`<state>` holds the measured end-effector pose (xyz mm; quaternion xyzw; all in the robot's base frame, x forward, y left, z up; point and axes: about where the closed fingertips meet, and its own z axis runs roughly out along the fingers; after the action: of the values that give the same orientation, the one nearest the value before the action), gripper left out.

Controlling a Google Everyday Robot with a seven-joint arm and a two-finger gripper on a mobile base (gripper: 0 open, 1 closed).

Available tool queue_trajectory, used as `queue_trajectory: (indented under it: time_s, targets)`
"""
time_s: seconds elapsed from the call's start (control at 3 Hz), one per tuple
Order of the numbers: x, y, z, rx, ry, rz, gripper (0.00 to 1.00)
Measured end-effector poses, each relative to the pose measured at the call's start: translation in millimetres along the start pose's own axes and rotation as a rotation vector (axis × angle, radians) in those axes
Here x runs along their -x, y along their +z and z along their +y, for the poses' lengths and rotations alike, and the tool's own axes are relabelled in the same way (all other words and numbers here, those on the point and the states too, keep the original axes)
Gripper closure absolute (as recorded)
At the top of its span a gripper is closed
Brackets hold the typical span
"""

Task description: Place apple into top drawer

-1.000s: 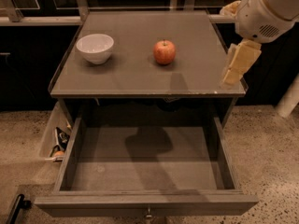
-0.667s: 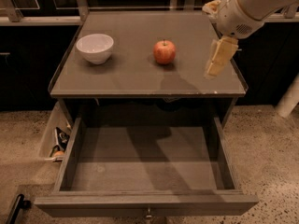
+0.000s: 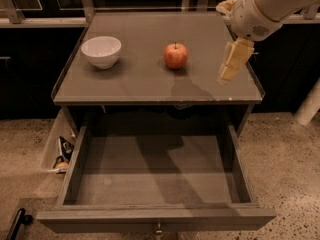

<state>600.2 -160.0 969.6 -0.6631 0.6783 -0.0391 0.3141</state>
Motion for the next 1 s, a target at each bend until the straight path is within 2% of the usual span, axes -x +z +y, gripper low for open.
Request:
queue_trajectory:
  time_s: [0.33, 0.67, 1.0]
  targets:
    - [5.8, 23.0, -11.7, -0.021, 0.048, -0.070, 0.00]
    - [6.5, 48.3, -30.7, -0.048, 0.126, -0.196, 0.00]
    - [10.4, 74.6, -38.6, -0.033, 0.204, -0.311, 0.00]
